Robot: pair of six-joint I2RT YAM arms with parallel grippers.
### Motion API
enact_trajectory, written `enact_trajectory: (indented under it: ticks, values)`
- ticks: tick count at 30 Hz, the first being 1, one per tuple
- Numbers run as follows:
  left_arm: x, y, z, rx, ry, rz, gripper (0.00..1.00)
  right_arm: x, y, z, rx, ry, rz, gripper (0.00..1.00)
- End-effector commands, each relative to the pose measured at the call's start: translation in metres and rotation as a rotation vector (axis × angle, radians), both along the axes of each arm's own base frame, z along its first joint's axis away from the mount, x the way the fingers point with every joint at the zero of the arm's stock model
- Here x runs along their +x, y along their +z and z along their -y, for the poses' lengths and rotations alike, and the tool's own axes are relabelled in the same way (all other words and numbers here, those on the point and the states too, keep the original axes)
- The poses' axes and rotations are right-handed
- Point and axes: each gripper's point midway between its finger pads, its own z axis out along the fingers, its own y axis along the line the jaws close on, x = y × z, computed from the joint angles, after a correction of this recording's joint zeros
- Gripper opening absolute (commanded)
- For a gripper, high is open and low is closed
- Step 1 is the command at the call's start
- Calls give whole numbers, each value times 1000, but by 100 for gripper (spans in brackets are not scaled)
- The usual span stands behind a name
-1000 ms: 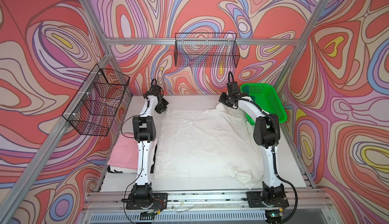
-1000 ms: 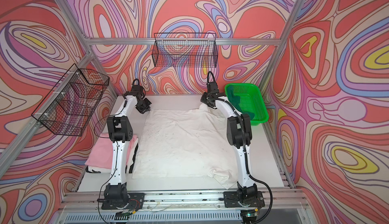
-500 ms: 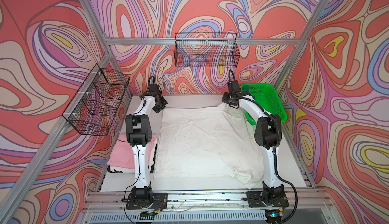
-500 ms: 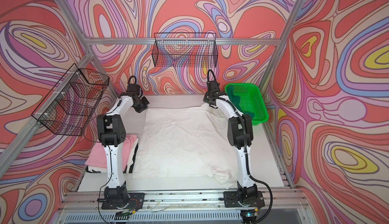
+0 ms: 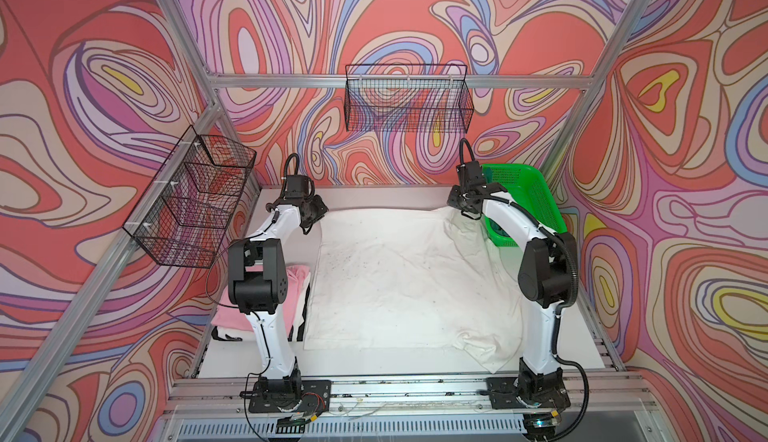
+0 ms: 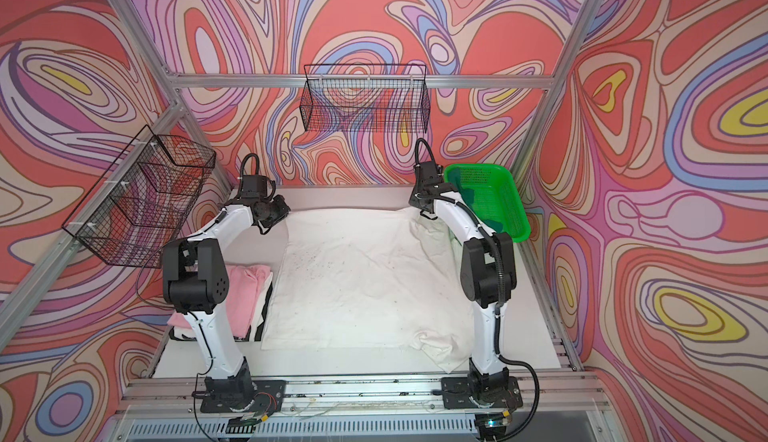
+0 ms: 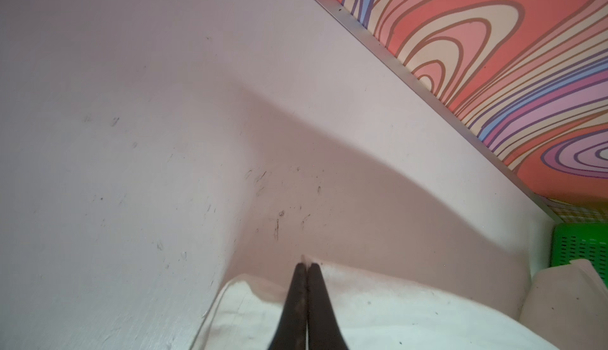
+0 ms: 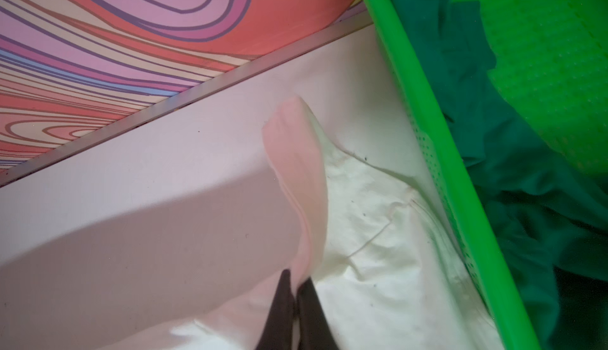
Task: Fold and stack the t-shirts
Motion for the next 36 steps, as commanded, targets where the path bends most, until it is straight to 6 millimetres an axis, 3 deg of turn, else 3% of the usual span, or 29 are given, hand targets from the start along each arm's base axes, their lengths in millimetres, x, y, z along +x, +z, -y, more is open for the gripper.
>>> enact_trajectory:
  ticks: [1,16,18,27,30,36]
  values:
    - [1,22,-5,27,12,103,0,-23,7,16,-48,-73,-7,0]
    - [-77,0,-28,37,208,53,0,-117,-35,25,-121,-116,-151,0]
    - [-87,-9,-29,26,229,36,0,-128,-28,25,-115,-125,-143,0]
    - [-121,-35,-25,-37,280,-20,0,-171,-45,35,-205,-153,-225,0]
    - [-130,-38,-26,-38,291,-38,0,-180,-38,45,-237,-188,-228,0]
    - [-145,-50,-22,-61,306,-85,0,-200,-32,47,-187,-234,-206,0]
